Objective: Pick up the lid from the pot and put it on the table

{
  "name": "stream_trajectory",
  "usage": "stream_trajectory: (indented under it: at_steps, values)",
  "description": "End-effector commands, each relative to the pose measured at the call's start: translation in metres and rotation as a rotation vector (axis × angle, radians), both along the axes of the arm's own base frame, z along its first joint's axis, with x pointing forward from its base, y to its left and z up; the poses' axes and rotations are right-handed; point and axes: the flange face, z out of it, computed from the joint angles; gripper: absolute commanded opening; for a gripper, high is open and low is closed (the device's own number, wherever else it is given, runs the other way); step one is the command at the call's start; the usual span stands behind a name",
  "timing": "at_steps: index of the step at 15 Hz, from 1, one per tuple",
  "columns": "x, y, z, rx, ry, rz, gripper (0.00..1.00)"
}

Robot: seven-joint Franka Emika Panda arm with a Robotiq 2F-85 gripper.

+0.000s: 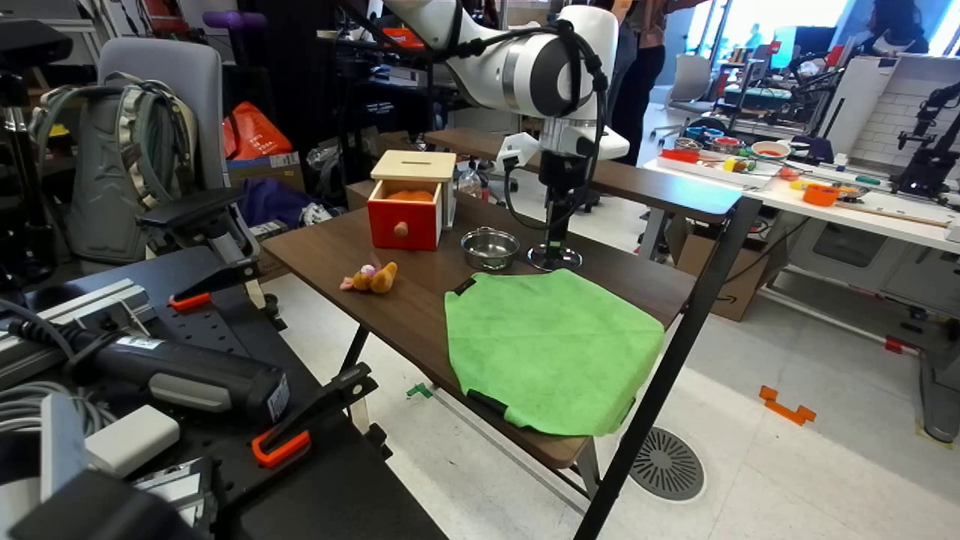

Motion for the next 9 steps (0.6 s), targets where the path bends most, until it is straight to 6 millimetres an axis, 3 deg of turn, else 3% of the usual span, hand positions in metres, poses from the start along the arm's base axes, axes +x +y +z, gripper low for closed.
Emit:
stream_trajectory:
  at_steps: [1, 5, 9]
  values:
    - [0.005, 0.009, 0.03, 0.034, -0.003, -0.003, 1.0]
    - [0.003, 0.015, 0.057, 0.036, 0.017, 0.001, 1.0]
    - [0.0, 0.03, 0.114, 0.04, 0.009, 0.025, 1.0]
